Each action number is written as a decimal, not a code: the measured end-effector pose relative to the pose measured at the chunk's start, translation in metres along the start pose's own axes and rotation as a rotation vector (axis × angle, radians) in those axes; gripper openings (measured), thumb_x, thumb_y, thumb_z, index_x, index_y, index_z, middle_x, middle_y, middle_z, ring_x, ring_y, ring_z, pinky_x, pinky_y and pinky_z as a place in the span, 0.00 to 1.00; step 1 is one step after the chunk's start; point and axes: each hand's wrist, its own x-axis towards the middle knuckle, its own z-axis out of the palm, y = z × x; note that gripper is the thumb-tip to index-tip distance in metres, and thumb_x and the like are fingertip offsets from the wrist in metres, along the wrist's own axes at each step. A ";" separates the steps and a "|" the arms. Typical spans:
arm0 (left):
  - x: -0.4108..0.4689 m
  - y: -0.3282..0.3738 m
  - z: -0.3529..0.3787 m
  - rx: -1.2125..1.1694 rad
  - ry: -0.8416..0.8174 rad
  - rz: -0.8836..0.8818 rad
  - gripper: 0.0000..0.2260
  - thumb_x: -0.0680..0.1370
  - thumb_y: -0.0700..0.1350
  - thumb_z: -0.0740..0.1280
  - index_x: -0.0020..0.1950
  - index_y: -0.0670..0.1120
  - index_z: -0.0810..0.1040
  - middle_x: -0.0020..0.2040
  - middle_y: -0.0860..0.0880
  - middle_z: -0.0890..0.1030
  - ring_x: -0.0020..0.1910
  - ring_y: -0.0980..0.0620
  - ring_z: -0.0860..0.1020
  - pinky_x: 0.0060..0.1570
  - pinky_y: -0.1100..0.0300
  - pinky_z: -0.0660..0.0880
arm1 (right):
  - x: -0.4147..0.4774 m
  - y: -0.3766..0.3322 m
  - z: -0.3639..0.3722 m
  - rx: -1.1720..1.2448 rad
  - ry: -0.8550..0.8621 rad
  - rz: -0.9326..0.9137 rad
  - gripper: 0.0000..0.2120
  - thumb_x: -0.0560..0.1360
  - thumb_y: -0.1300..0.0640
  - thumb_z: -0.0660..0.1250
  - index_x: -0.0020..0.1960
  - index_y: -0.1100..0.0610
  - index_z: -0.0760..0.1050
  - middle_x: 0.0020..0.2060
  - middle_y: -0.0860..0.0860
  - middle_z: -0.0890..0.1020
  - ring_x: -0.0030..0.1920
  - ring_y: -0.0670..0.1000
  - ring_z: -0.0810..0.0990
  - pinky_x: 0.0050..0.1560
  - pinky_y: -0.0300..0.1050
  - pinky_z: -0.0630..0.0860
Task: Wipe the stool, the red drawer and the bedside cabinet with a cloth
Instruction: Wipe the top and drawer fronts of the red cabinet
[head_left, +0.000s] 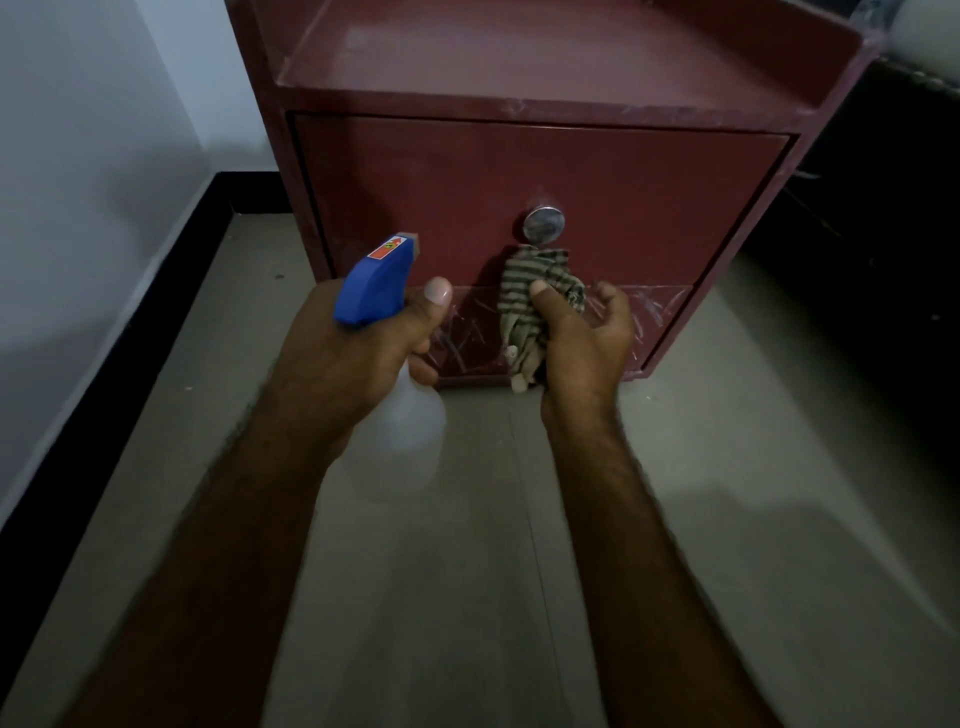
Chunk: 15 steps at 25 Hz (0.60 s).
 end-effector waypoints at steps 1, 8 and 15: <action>-0.001 0.000 0.002 0.005 -0.011 0.003 0.06 0.79 0.57 0.67 0.46 0.61 0.72 0.43 0.42 0.83 0.37 0.47 0.85 0.48 0.50 0.83 | 0.007 0.005 -0.006 0.085 0.020 0.044 0.29 0.72 0.58 0.79 0.70 0.55 0.72 0.56 0.57 0.85 0.47 0.55 0.89 0.45 0.54 0.86; -0.001 -0.013 0.019 -0.013 -0.068 0.007 0.06 0.80 0.55 0.68 0.45 0.62 0.73 0.40 0.45 0.82 0.38 0.43 0.85 0.55 0.42 0.81 | 0.044 0.017 -0.032 0.304 0.042 0.135 0.19 0.73 0.64 0.71 0.62 0.72 0.78 0.51 0.64 0.87 0.50 0.63 0.88 0.43 0.48 0.83; -0.004 -0.042 0.028 -0.018 -0.053 -0.076 0.15 0.80 0.55 0.68 0.53 0.43 0.78 0.39 0.43 0.82 0.38 0.42 0.84 0.44 0.62 0.77 | 0.047 0.023 -0.039 0.251 0.070 0.195 0.12 0.71 0.65 0.70 0.53 0.68 0.84 0.46 0.62 0.88 0.45 0.61 0.88 0.41 0.48 0.83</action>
